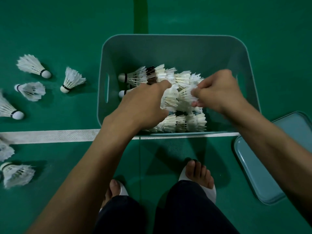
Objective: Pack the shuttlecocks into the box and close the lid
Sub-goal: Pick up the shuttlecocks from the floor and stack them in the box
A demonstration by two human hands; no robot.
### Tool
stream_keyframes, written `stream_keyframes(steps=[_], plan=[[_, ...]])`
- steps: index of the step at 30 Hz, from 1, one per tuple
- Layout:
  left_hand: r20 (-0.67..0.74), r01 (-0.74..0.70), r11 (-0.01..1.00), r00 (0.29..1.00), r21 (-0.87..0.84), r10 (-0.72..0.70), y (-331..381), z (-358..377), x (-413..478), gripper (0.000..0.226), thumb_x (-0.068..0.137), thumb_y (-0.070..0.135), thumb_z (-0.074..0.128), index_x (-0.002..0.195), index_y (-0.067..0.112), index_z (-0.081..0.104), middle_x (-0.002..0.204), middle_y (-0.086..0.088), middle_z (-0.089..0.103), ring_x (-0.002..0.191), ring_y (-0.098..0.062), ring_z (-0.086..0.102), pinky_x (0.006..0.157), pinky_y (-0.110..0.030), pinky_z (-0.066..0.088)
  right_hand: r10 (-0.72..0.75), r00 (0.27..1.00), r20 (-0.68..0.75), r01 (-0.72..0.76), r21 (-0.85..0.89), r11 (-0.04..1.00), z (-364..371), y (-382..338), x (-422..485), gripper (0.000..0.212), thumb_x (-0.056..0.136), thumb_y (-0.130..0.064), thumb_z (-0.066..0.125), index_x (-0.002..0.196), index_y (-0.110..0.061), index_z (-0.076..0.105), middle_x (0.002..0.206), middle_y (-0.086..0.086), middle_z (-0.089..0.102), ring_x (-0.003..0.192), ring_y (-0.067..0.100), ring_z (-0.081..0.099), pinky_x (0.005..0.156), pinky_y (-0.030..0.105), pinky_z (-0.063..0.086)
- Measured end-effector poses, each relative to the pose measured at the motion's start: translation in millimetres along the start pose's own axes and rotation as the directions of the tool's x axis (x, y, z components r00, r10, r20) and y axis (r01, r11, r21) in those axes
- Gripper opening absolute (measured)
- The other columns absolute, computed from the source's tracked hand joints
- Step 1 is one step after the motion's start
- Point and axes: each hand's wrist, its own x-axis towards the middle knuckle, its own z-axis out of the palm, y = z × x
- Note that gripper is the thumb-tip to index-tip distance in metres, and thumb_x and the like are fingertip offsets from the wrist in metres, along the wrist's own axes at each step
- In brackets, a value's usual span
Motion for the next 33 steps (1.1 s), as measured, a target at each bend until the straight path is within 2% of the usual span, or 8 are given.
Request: stream_keyframes(steps=[7,11,17,23,26,28,31,33], plan=[[0.048,0.019,1.000,0.999,0.015,-0.020,-10,3,8,0.073,0.091,0.037,0.067,0.154,0.044,0.030,0.115,0.003,0.068,0.114,-0.026,0.060,0.091,-0.045,0.053,0.215,0.944,0.252,-0.286,0.289,0.914,24,-24,2,0.009,0.087,0.011,0.071,0.090,0.007,0.063,0.089,0.024,0.069,0.056,0.026,0.072,0.054,0.028,0.062],[0.036,-0.012,1.000,0.999,0.009,0.011,-16,5,11,0.074,0.093,0.037,0.065,0.156,0.043,0.027,0.117,0.004,0.068,0.114,-0.026,0.060,0.092,-0.046,0.052,0.116,0.972,0.205,-0.114,-0.024,0.993,17,-24,13,0.011,0.089,-0.001,0.075,0.083,-0.005,0.067,0.087,0.015,0.073,0.067,0.028,0.077,0.066,0.041,0.065],[0.028,-0.047,0.996,0.998,-0.071,0.049,-18,4,5,0.071,0.094,0.035,0.065,0.155,0.042,0.030,0.109,0.005,0.070,0.103,-0.023,0.063,0.091,-0.045,0.053,-0.001,0.983,0.186,0.073,-0.377,0.923,8,-31,10,0.035,0.087,-0.042,0.077,0.073,-0.011,0.077,0.065,0.004,0.076,0.057,0.017,0.074,0.074,0.036,0.061],[-0.364,-0.217,0.909,0.928,-0.355,0.079,-25,-30,-55,0.045,0.093,0.016,0.067,0.135,0.031,0.058,0.087,0.011,0.069,0.066,-0.015,0.064,0.070,-0.029,0.054,-0.326,0.941,-0.097,0.267,-0.383,0.884,-5,-38,-40,0.031,0.089,-0.041,0.072,0.066,-0.020,0.072,0.060,-0.001,0.063,0.071,0.030,0.065,0.074,0.030,0.046],[-0.616,-0.289,0.831,0.783,-0.475,-0.080,-46,-39,-95,0.025,0.093,0.003,0.067,0.114,0.017,0.069,0.078,-0.001,0.066,0.059,-0.019,0.056,0.056,-0.027,0.045,-0.518,0.839,-0.167,0.488,-0.190,0.852,17,-76,-87,0.021,0.089,-0.037,0.071,0.073,-0.023,0.075,0.062,-0.010,0.065,0.061,0.012,0.066,0.067,0.023,0.047],[-0.688,-0.298,0.703,0.627,-0.645,-0.365,-73,-24,-114,0.018,0.092,-0.001,0.066,0.098,0.015,0.070,0.071,-0.008,0.062,0.055,-0.021,0.051,0.052,-0.029,0.039,-0.602,0.778,-0.179,0.610,-0.014,0.792,42,-103,-115,0.023,0.088,-0.032,0.071,0.069,-0.022,0.073,0.067,-0.010,0.070,0.065,0.009,0.068,0.066,0.022,0.052],[-0.486,-0.235,0.438,0.223,-0.868,-0.845,-130,16,-142,0.021,0.087,0.005,0.061,0.085,0.025,0.066,0.065,-0.003,0.060,0.056,-0.012,0.053,0.058,-0.031,0.040,-0.670,0.731,-0.131,0.683,0.111,0.722,93,-130,-141,0.023,0.087,-0.030,0.069,0.066,-0.021,0.072,0.070,-0.008,0.069,0.068,0.010,0.066,0.061,0.036,0.055],[-0.340,-0.134,0.344,-0.052,-0.929,-0.939,-172,49,-169,0.017,0.085,0.009,0.063,0.089,0.025,0.059,0.075,-0.001,0.059,0.065,-0.011,0.053,0.067,-0.037,0.045,-0.680,0.733,0.018,0.672,0.133,0.728,135,-138,-151,0.025,0.087,-0.032,0.069,0.065,-0.021,0.069,0.071,-0.007,0.066,0.070,0.012,0.064,0.063,0.035,0.052]])
